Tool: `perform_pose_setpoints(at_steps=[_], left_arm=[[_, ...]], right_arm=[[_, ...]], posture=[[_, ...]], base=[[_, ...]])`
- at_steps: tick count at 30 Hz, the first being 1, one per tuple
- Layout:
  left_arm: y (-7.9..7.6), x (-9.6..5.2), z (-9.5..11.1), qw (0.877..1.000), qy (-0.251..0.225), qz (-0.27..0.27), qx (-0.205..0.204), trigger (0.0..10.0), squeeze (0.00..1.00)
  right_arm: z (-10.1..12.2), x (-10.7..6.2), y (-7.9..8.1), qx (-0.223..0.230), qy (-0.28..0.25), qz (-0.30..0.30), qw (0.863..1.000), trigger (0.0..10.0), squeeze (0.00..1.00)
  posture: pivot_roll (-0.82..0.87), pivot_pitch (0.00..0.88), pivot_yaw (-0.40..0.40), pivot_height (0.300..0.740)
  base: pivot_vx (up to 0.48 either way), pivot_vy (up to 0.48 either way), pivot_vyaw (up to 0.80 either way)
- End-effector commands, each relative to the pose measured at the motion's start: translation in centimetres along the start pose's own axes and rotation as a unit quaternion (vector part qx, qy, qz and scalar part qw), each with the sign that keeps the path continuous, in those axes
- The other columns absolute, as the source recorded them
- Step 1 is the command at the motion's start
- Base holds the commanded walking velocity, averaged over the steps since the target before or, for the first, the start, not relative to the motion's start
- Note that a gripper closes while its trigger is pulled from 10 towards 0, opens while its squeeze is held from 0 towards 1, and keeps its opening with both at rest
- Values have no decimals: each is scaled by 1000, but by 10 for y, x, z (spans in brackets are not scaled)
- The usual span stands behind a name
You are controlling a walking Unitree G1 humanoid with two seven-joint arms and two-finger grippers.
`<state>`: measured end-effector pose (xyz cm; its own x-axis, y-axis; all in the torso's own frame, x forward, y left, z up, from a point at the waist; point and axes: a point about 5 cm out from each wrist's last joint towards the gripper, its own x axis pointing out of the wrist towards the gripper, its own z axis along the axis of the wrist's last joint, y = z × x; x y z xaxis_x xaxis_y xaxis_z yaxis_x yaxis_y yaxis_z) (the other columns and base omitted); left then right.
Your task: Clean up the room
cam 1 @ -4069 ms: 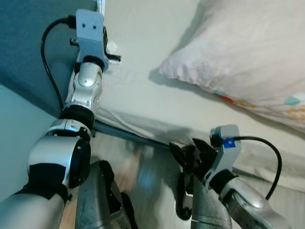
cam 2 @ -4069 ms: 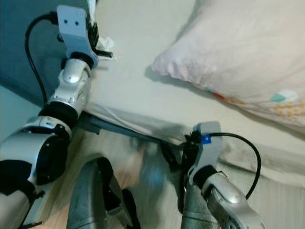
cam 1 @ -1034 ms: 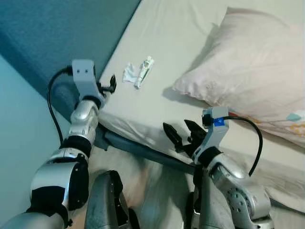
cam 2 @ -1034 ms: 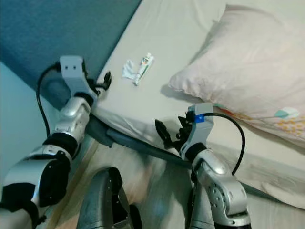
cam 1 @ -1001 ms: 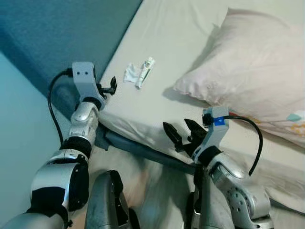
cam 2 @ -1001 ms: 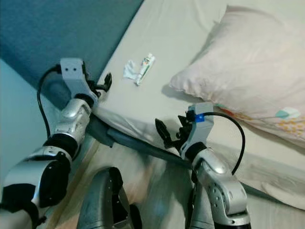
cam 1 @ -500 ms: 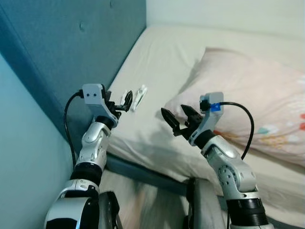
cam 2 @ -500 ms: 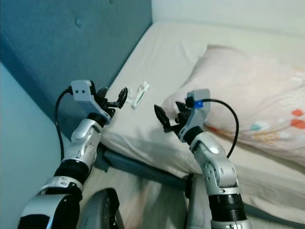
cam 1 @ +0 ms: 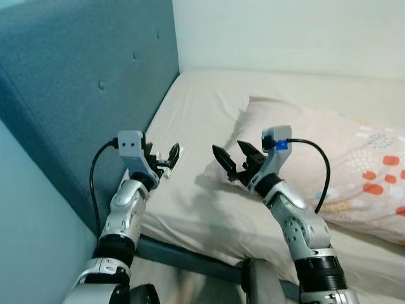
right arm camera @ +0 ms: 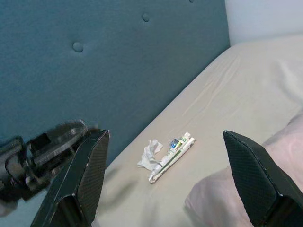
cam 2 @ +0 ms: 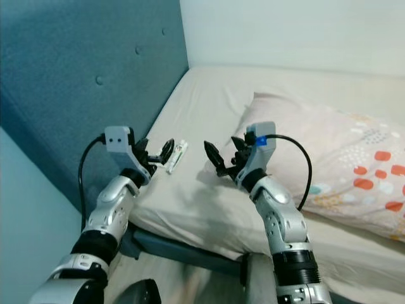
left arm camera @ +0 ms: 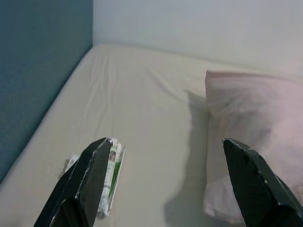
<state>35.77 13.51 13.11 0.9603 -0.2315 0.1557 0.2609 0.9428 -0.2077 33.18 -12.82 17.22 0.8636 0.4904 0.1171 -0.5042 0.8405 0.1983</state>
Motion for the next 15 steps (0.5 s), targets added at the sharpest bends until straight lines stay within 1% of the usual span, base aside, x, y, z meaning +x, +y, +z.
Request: perform_pose_setpoints(at_steps=[1, 3, 4, 6, 8, 9, 10, 11, 12, 13, 15], left_arm=[[14, -15, -23, 999, 50, 16, 2, 10000, 0], [14, -15, -23, 999, 50, 16, 2, 10000, 0], [19, -21, -30, 998, 67, 23, 7, 10000, 0], [29, -35, -50, 993, 112, 37, 10, 10000, 0], [34, -47, -63, 989, 142, 46, 9, 10000, 0], [35, -50, -66, 987, 150, 49, 10, 10000, 0], [35, -50, -66, 987, 150, 49, 10, 10000, 0], [36, -55, -72, 985, 164, 52, 11, 10000, 0], [36, -55, -72, 985, 164, 52, 11, 10000, 0], [37, -59, -75, 983, 174, 55, 13, 10000, 0], [42, -77, -93, 973, 221, 62, 17, 10000, 0]], right_arm=[[-8, -1, 2, -1, 7, 4, 1000, 10000, 0], [-8, -1, 2, -1, 7, 4, 1000, 10000, 0], [-10, -1, 1, 1, 9, 3, 1000, 10000, 0], [-17, -3, -1, 5, 17, -2, 1000, 10000, 0], [-23, -5, -4, 9, 24, -6, 1000, 10000, 0], [-25, -5, -5, 11, 26, -7, 1000, 10000, 0], [-25, -5, -5, 11, 26, -7, 1000, 10000, 0], [-30, -6, -7, 13, 32, -11, 999, 10000, 0], [-30, -6, -7, 13, 32, -11, 999, 10000, 0], [-33, -7, -8, 15, 35, -13, 999, 10000, 0], [-43, -9, -9, 19, 48, -16, 999, 10000, 0]], posture=[[-80, 26, 85, 605], [-80, 26, 85, 605], [-79, 24, 86, 610], [-79, 22, 87, 620], [-78, 21, 87, 629], [-77, 21, 87, 634], [-77, 21, 87, 634], [-72, 20, 83, 639], [-72, 20, 83, 639], [-71, 19, 83, 644], [-73, 22, 81, 653]], base=[[0, 0, 0], [0, 0, 0], [0, 0, 0], [0, 0, 0], [0, 0, 0], [0, 0, 0], [0, 0, 0], [0, 0, 0], [0, 0, 0], [0, 0, 0], [0, 0, 0]])
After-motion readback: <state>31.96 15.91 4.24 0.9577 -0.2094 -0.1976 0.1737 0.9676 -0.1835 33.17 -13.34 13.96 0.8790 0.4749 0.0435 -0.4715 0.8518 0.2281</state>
